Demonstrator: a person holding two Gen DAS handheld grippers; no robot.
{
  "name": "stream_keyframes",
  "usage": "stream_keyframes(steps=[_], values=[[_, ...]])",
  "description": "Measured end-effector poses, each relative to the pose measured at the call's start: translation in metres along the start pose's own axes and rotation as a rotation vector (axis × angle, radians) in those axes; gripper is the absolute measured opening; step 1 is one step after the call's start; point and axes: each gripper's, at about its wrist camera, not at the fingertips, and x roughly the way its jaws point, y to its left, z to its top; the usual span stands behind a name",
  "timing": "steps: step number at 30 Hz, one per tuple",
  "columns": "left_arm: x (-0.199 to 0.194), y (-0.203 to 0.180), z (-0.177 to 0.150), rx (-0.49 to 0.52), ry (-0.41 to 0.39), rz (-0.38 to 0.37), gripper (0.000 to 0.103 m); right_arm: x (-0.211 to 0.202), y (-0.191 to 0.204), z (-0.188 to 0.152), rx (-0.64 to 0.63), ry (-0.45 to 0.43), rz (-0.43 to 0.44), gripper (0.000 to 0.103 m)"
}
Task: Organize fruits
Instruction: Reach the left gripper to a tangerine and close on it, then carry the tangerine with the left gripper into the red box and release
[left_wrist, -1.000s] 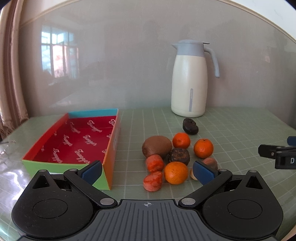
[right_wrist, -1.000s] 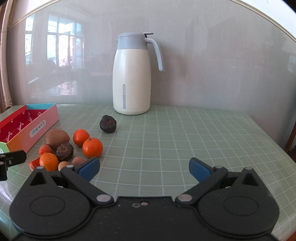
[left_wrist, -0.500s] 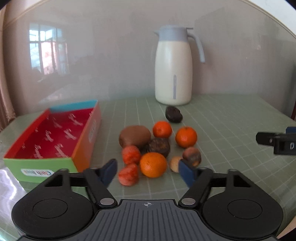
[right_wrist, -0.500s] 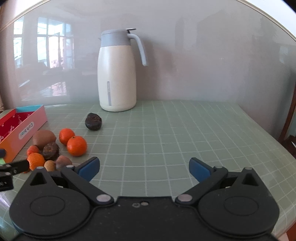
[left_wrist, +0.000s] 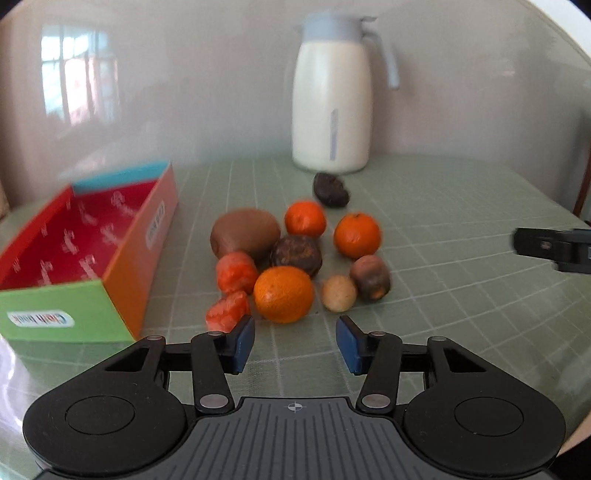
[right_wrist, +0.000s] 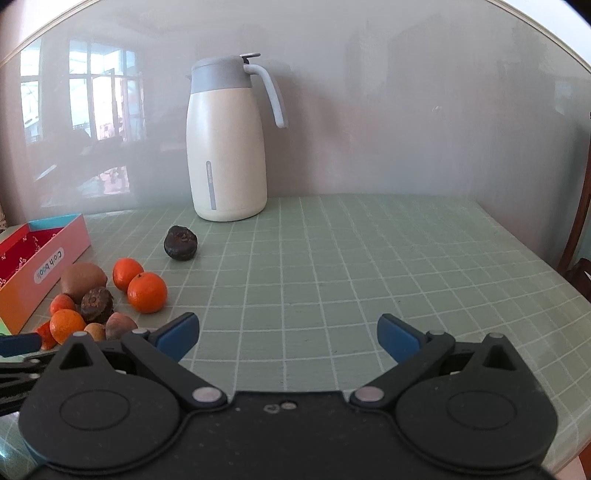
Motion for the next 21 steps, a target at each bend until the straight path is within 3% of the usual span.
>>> stream_keyframes(steps=[10,21], values=[[0.022,0.006,0.008,-0.024,-0.014,0.014,0.038,0.005,-0.001,0.0,0.014,0.015,-0.006,0.103],[-0.011,0.022,0.02,-0.029,-0.129,0.03,0.038,0.01,0.007,0.001,0.013,0.02,0.003,0.103]])
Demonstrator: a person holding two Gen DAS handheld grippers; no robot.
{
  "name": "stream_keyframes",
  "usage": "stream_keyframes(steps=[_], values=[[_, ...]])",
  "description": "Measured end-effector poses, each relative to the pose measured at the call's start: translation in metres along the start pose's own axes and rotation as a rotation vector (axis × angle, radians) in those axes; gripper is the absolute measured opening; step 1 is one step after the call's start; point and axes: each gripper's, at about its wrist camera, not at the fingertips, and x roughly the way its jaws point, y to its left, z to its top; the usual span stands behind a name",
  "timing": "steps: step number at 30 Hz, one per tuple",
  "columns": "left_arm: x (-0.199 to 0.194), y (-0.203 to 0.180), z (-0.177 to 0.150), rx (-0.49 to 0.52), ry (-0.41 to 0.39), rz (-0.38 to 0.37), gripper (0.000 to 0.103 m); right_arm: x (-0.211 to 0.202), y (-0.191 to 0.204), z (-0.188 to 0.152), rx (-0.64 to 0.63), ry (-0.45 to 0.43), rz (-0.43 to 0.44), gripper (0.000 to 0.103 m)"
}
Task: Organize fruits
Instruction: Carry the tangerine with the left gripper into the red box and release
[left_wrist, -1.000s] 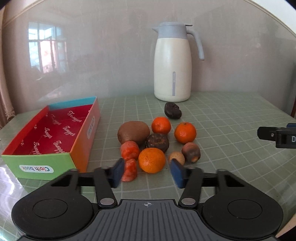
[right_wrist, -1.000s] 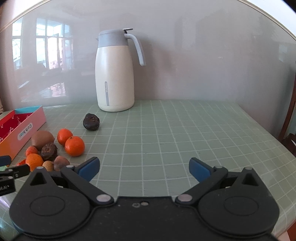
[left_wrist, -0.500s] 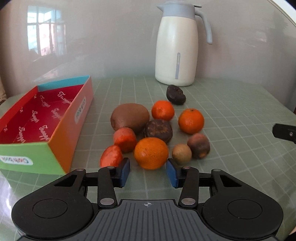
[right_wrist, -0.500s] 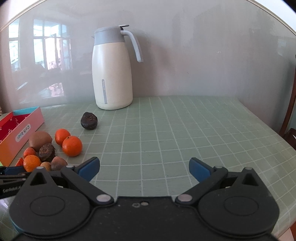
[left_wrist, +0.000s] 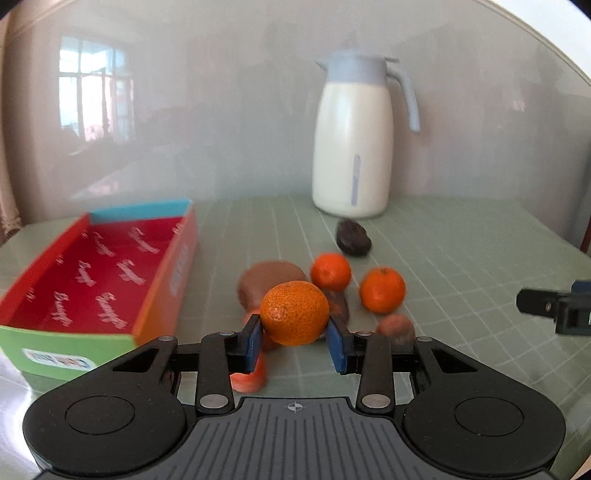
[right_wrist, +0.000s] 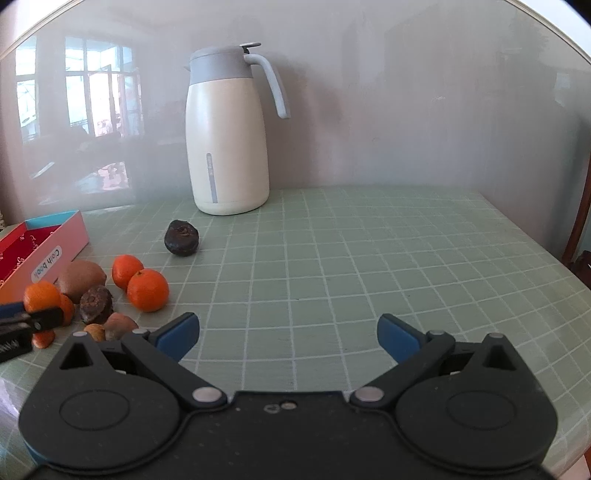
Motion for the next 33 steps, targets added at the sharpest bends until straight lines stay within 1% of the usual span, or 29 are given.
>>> stream_keyframes(steps=[5,8,12,19,25,27,29,31,33], values=[[-0.012,0.024,0.006,-0.032,-0.034,0.037,0.038,-0.001,0.012,0.002,-0.008,-0.004,0.016,0.103],[-0.019,0.037,0.008,-0.032,-0.057,0.067,0.038,-0.001,0.022,0.004,-0.011,-0.006,0.031,0.103],[-0.024,0.062,0.012,-0.033,-0.084,0.125,0.038,0.001,0.037,0.006,-0.024,-0.006,0.05,0.103],[-0.01,0.107,0.017,-0.058,-0.058,0.181,0.038,0.008,0.059,0.007,-0.044,0.006,0.068,0.103],[0.007,0.128,0.012,-0.118,0.0,0.187,0.038,0.014,0.069,0.007,-0.061,0.013,0.072,0.103],[0.008,0.129,0.01,-0.121,0.0,0.19,0.045,0.016,0.071,0.007,-0.067,0.015,0.074,0.103],[0.003,0.126,0.009,-0.115,-0.035,0.202,0.083,0.017,0.074,0.007,-0.072,0.017,0.076,0.103],[-0.006,0.124,0.008,-0.102,-0.073,0.229,0.095,0.018,0.075,0.007,-0.075,0.019,0.078,0.103],[-0.01,0.124,0.008,-0.108,-0.089,0.239,0.097,0.017,0.075,0.007,-0.08,0.02,0.08,0.103]])
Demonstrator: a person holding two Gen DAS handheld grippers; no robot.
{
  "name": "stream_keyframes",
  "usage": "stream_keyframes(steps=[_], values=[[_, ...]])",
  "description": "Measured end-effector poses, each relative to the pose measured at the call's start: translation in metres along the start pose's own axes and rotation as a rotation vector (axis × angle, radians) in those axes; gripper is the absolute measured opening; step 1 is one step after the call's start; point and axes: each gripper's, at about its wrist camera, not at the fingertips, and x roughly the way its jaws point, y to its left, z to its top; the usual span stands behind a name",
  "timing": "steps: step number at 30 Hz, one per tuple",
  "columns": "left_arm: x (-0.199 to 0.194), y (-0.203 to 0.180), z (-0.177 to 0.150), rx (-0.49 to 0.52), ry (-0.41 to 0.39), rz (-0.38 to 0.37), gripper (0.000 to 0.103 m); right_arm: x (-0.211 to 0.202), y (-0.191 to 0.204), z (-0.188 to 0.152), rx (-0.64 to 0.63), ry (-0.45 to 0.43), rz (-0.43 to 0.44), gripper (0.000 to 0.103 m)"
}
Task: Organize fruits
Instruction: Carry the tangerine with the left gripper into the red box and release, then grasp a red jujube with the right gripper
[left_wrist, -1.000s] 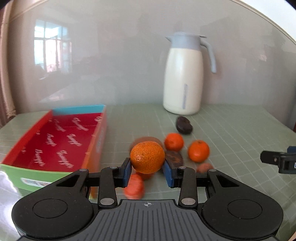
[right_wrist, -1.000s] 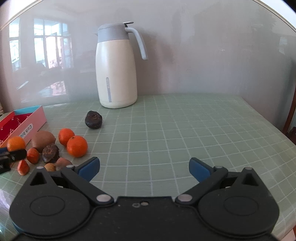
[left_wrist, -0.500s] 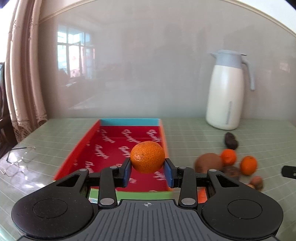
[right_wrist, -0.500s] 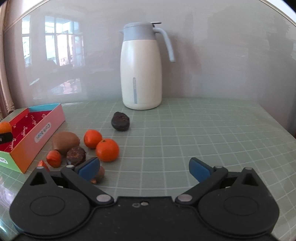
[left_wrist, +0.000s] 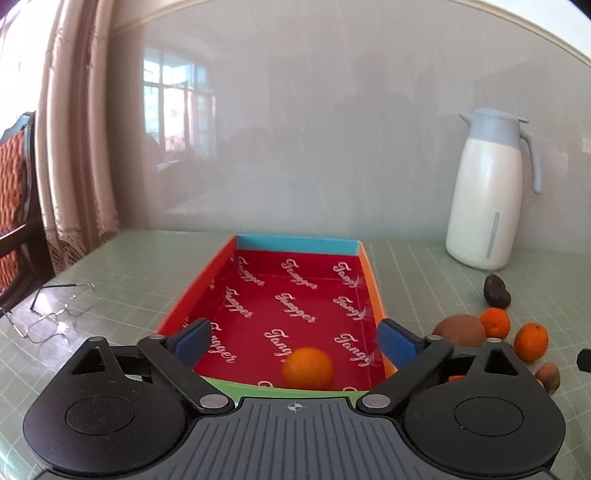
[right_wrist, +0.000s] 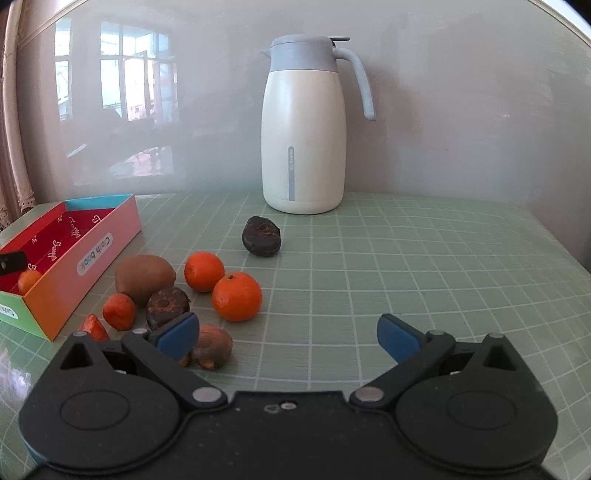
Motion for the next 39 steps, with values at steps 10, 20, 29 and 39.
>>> stream_keyframes(steps=[10,20,29,39], values=[[-0.011,0.005,0.005,-0.026,-0.017,0.019,0.103,-0.013,-0.003,0.0,-0.023,-0.063,0.005,0.103],[-0.013,0.009,0.006,-0.035,-0.02,0.021,0.103,-0.012,-0.002,-0.003,-0.028,-0.039,0.043,0.074],[-0.018,0.024,0.005,-0.066,-0.028,0.039,0.103,-0.011,0.026,-0.003,-0.075,-0.03,0.202,0.058],[-0.022,0.059,-0.001,-0.084,0.005,0.097,0.103,0.001,0.1,-0.006,-0.169,0.009,0.299,0.053]])
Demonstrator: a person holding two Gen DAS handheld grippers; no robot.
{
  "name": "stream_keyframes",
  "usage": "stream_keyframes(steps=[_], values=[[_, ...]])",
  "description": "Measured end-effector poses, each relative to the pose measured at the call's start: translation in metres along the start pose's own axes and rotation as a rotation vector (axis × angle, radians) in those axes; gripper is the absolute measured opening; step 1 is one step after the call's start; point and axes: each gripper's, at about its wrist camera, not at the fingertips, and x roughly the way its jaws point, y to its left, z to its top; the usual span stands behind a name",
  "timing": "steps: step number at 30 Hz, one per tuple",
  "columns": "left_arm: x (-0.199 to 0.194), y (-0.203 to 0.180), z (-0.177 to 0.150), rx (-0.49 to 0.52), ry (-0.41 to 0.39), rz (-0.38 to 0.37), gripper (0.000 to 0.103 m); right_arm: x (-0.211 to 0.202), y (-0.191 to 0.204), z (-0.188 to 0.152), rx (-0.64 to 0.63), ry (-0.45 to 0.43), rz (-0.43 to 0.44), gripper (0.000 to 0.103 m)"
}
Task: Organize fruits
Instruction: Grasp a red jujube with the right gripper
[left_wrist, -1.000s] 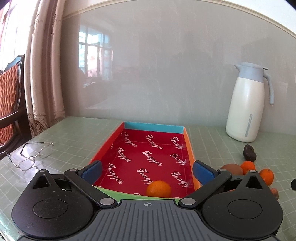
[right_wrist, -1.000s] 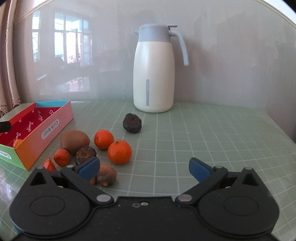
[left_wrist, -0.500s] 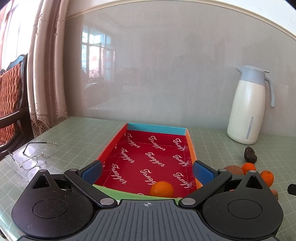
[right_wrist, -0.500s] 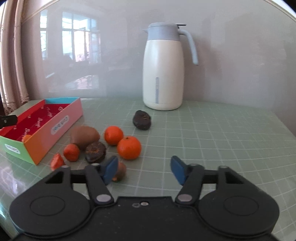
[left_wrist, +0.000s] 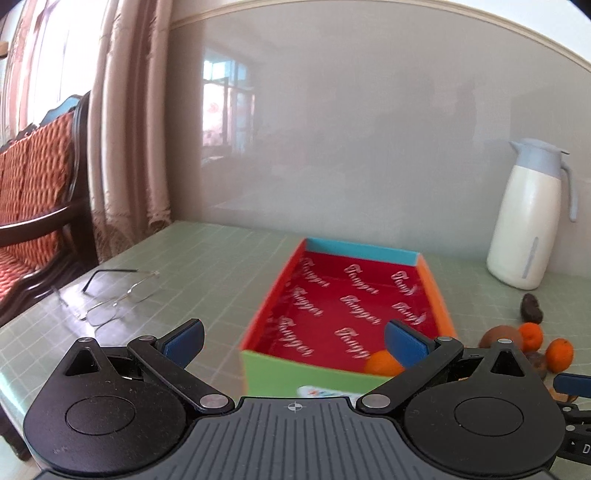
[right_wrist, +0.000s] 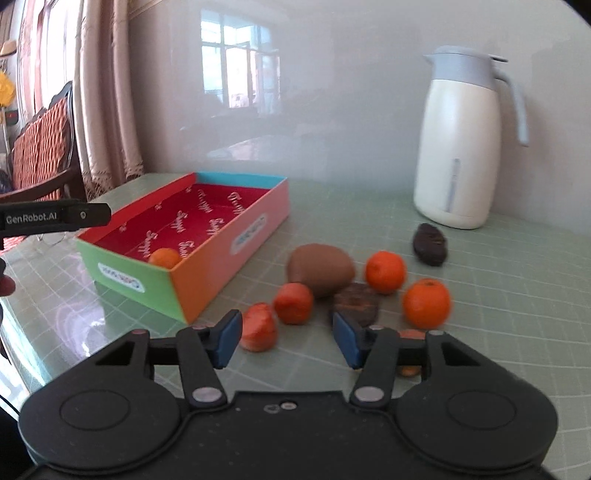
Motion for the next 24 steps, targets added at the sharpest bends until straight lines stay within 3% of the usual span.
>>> stream_keyframes(steps=[10,15,18,24], values=[[0.001,0.018,-0.008,0.06,0.044,0.004,0.103,0.025,0.021,0.001,-0.006,0.071,-0.012,0.042],[-0.001,0.024,-0.013,0.124,0.06,0.024,0.103,0.04,0.032,0.0,-0.006,0.11,-0.04,0.027],[-0.002,0.035,-0.015,0.117,0.071,0.039,0.103,0.042,0.036,0.002,-0.005,0.108,-0.045,0.027],[-0.002,0.061,-0.017,0.055,0.072,0.059,0.103,0.019,0.046,0.017,-0.016,-0.025,-0.046,0.027]])
